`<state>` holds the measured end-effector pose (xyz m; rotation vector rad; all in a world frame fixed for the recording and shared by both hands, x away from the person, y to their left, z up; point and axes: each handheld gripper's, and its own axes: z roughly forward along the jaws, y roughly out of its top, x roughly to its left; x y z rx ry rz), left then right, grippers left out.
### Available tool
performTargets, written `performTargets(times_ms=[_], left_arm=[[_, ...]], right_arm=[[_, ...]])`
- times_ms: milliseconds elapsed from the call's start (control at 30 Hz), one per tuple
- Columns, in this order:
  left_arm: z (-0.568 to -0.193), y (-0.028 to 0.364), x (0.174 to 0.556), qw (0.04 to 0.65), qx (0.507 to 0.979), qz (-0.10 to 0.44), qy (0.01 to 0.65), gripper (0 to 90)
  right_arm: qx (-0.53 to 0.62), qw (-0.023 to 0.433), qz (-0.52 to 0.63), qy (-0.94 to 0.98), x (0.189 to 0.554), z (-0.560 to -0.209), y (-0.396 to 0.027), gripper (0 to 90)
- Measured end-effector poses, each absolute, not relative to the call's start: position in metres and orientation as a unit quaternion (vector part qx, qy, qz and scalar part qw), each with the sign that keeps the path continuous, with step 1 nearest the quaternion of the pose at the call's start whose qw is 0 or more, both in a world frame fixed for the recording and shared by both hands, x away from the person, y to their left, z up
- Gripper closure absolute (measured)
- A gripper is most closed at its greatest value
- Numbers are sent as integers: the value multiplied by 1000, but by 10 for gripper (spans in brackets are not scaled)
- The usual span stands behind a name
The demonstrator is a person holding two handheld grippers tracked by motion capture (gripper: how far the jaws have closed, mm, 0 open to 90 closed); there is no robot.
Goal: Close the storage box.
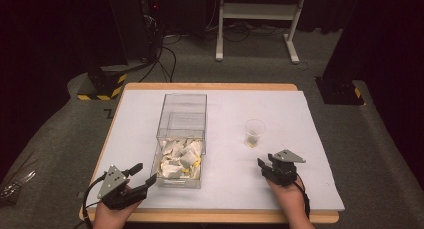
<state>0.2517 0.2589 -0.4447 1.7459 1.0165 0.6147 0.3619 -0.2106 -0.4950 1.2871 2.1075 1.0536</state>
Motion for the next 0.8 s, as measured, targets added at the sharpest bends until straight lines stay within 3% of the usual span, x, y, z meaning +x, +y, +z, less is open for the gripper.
performTargets(times_ms=[800], left_arm=[[-462, 255, 249, 465, 742, 246, 417, 398]], right_arm=[[459, 222, 389, 767, 369, -493, -204, 520]])
